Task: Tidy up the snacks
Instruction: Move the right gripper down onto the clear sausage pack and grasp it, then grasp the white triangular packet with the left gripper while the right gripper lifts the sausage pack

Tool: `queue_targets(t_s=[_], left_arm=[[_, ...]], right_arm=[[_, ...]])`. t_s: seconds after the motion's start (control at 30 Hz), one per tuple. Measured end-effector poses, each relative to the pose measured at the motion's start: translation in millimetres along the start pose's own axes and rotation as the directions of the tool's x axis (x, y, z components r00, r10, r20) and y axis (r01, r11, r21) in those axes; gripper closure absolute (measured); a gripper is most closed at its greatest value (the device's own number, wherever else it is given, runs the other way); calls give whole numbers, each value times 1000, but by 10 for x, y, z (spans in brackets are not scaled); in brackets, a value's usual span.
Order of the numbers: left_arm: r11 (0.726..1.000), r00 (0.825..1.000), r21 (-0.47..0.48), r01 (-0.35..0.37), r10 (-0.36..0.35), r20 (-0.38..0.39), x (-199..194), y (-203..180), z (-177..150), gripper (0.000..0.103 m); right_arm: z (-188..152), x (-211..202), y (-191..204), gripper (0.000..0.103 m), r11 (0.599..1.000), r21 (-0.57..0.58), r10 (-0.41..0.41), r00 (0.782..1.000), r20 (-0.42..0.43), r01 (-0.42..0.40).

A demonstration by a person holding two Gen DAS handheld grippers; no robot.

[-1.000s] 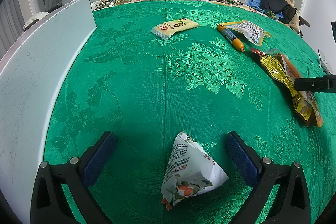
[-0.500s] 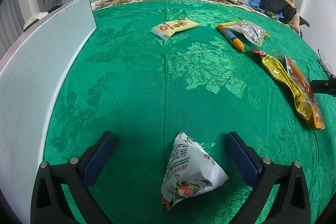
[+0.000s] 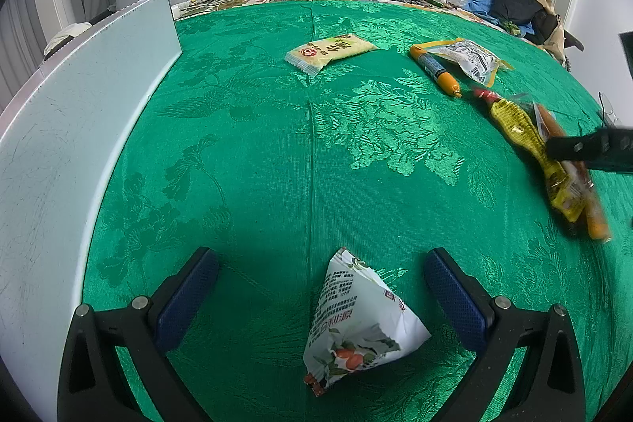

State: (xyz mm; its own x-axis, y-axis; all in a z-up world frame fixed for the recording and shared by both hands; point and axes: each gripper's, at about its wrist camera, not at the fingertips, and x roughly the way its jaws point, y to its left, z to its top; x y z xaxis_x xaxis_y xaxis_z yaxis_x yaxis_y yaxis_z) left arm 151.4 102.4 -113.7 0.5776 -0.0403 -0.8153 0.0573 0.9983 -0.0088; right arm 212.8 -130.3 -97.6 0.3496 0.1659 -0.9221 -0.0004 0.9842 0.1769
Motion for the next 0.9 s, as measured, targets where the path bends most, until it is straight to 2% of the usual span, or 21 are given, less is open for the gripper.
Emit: queue_targets(t_s=[0.03,0.2,0.3,0.37,0.47,0.53,0.57,0.67,0.7,0.73,0.8,0.83,0.87,0.9], left_arm=[[1000,1000,0,0,0,0,2,-7,-1,0],[1000,1000,1,-1,1,0,11,-1,3,0],[1000,1000,0,0,0,0,9,-1,3,0],[1000,1000,1,0,0,0,8,-4,1,0],[999,999,34,30,-28,-43,9,5,27,0],[998,996,20,62,-61,-59,-24,58,17,1],[997,995,6,83,-83,-60,-50,102,1,1],[995,993,-22,97,-98,-68,-76,147,-14,1],[995,993,-29,100,-101,-66,-80,144,-17,1],[995,993,-30,98,-100,-66,-82,127,-21,1],[998,995,-2,68,-68,-72,-73,45,-36,3],[998,996,32,46,-44,-73,-69,-30,-48,6],[998,997,55,35,-31,-72,-70,-67,-66,7],[996,998,75,43,-39,-50,-99,-124,-84,14]], right_arm=[[-5,-42,-93,24,998,39,49,999,1,-49],[-40,-77,-368,26,968,103,230,973,1,-228],[-38,-83,-481,27,943,151,296,955,21,-296],[-79,-130,-490,28,934,170,312,950,34,-313],[-107,-240,-551,41,904,221,360,930,69,-366],[-125,-355,-595,69,872,232,419,902,99,-431],[-116,-410,-577,71,874,219,424,901,95,-435],[-53,-450,-423,71,916,141,373,927,43,-375],[-43,-450,-367,67,930,108,351,936,30,-352],[-25,-452,-288,50,951,67,300,954,17,-301],[-34,-467,-240,24,987,26,161,987,24,-161],[-31,-457,-231,24,996,15,82,996,42,-83],[-38,-425,-223,24,999,5,38,998,45,-38],[-50,-354,-211,24,1000,-2,-1,999,33,2]])
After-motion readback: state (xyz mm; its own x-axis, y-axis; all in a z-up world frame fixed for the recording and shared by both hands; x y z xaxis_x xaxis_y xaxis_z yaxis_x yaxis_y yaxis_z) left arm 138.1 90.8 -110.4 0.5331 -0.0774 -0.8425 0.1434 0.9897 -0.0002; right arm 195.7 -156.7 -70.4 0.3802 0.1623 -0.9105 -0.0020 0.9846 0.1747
